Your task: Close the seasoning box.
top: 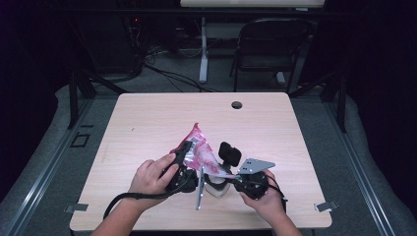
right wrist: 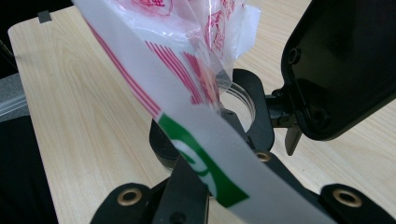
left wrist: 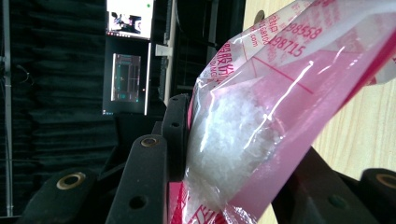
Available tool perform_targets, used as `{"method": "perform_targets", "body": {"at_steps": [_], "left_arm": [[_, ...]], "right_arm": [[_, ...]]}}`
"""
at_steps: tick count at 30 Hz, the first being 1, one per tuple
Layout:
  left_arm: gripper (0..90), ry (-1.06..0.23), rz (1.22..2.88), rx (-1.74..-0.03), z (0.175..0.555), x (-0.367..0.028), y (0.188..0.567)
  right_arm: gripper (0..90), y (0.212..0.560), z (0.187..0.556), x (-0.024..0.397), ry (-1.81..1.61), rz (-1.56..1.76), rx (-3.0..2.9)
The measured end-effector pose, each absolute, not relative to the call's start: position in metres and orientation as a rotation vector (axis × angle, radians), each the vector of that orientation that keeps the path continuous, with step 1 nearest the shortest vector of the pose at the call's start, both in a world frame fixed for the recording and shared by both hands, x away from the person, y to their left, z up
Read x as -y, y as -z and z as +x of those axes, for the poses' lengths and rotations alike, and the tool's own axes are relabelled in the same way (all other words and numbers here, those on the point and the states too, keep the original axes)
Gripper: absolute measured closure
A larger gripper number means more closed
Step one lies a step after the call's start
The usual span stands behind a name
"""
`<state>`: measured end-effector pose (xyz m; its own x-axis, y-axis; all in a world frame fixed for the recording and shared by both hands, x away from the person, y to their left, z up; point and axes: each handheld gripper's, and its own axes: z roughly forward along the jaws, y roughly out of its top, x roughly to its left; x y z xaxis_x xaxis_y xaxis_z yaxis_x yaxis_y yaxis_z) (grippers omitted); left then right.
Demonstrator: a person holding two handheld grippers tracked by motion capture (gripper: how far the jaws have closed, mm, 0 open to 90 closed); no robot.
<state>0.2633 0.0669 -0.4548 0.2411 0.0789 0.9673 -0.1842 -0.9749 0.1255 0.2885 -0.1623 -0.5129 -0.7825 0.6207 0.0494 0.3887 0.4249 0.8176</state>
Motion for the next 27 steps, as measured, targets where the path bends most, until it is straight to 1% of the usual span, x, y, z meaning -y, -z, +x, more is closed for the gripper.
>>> {"method": "perform_targets", "body": {"at_steps": [17, 27], "left_arm": [[69.7, -1.806, 2.323, 0.105, 0.2648, -0.0688, 0.4564], [70.6, -1.8, 2.342, 0.116, 0.2657, -0.0697, 0.4574]], "right_arm": [[89.7, 0.5097, 0.2862, 0.1653, -1.316, 0.885, -2.396], [86.5, 0.5068, 0.2846, 0.1695, -1.353, 0.893, -2.364]]}}
